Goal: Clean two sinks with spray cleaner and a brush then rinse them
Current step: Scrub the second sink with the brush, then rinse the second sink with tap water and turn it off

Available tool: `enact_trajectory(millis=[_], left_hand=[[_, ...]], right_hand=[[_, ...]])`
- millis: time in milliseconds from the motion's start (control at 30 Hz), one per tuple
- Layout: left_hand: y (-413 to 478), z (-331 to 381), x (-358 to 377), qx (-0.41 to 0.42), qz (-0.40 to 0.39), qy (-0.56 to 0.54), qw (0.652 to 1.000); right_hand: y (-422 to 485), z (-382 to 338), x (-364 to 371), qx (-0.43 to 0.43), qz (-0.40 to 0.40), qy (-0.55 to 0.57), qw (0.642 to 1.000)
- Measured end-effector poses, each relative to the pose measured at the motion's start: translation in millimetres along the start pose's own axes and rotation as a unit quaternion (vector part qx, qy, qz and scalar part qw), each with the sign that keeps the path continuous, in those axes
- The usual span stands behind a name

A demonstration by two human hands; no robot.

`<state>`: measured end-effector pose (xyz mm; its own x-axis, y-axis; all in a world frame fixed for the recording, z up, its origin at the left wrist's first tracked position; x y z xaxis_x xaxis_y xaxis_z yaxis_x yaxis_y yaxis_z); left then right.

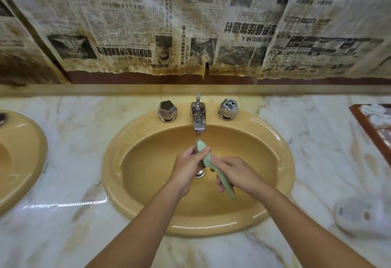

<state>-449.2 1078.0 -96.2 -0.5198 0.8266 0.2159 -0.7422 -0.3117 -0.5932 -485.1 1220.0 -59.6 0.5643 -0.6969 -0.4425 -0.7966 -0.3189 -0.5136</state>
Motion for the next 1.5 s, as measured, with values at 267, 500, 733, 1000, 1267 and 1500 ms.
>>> enact_trajectory(millis=[267, 500, 733, 1000, 1267, 1500], left_hand=[[-0.6, 2.1, -18.4, 0.002, 0.071, 0.062, 0.996], [1.4, -0.3, -23.5, -0.007, 0.082, 0.102, 0.991], [1.1, -4.0, -23.4, 0.001, 0.079, 0.112, 0.991], [3.4, -3.2, -16.0, 0.008, 0.076, 0.122, 0.99], [9.5, -6.3, -15.5, 0.02, 0.083, 0.105, 0.991], [17.2, -5.5, -13.4, 0.008, 0.105, 0.101, 0.989]], right_hand=[[98.4, -74.7, -88.5, -0.069, 0.285, -0.27, 0.917], [125.0, -95.3, -86.2, -0.09, 0.238, -0.37, 0.894], [132.1, -92.3, -92.6, -0.13, 0.179, -0.438, 0.871], [138.3, -90.4, -100.1, -0.222, 0.097, -0.491, 0.837], [53.6, -53.0, -58.2, -0.175, 0.289, -0.229, 0.913], [-9.4, 21.8, 36.4, -0.155, 0.157, -0.122, 0.968]])
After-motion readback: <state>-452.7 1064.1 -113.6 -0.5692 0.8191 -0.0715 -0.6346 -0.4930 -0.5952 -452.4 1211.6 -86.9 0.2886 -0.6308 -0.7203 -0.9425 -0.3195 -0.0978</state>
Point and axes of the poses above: each hand's wrist, its own y-axis towards the middle knuckle, its own x-axis out of the palm, z = x × y, the point moved 6 cm from there along y, towards the middle knuckle, and after that the axes turned 7 degrees about z, right-handed, at the moved point
